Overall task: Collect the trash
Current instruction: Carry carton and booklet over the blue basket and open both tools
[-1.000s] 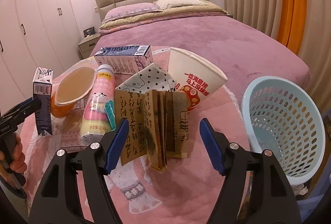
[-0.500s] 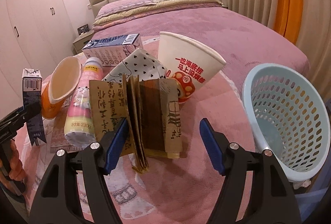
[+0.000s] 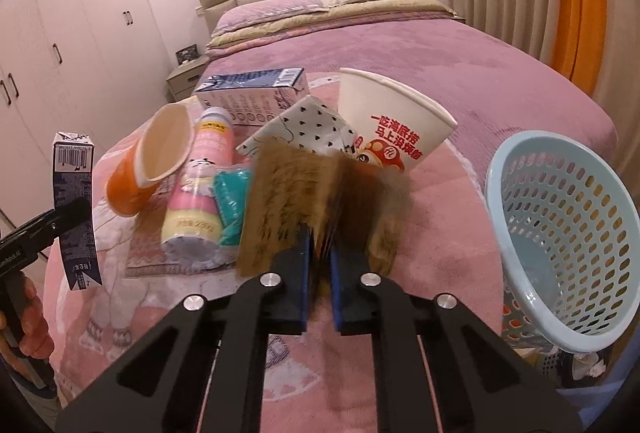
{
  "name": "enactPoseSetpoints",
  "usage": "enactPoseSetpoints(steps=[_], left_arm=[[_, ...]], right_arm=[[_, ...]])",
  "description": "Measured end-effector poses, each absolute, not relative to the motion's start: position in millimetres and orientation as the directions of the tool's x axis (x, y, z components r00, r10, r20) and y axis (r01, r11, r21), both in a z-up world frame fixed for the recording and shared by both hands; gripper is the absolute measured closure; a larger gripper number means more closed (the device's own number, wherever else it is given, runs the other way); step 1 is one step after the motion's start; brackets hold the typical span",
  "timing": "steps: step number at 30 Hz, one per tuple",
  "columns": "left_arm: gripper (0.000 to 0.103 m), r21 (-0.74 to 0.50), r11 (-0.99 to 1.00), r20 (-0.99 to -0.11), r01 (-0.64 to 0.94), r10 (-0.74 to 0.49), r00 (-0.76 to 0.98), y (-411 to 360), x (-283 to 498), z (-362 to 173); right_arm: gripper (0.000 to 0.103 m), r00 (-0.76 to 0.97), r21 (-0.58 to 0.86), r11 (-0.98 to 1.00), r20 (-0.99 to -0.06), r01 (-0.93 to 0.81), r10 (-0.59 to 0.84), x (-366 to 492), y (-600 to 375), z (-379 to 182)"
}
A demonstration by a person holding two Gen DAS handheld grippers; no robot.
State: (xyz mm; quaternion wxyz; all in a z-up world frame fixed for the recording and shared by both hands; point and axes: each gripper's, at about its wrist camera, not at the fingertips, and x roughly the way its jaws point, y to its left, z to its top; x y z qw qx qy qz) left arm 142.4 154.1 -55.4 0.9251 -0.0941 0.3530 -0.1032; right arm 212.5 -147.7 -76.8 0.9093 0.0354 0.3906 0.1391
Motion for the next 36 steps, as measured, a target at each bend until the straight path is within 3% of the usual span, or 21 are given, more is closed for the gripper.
enactPoseSetpoints(steps=[11,20,27,36], left_arm=[[0.042,-0.28,0.944,-0.599,0.174,-0.313,0.737,122,118,-28],[0.042,-0.272,0.914,-0.549,0.301,-0.404,0.732,51,128,-4],[0.042,-0.261,0.877,-0.531,0.403,-0.479,0.699,-15,152,9],[0.041,-0.28,0.811,-0.515,0.513,-0.578,0.633,-99,188,11]], right_arm=[[0.099,0.696,0.184,0.946,-0.642,-0.267,0.321,189,-160,-50],[0.099,0.753,0.204,0.951,-0.582,-0.23,0.307,175,-203,-19],[0.099,0.81,0.201,0.97,-0.54,-0.139,0.228,171,-257,-1],[0.099,0.818,0.254,0.966,-0.563,0.036,0.118,188,-336,-5]])
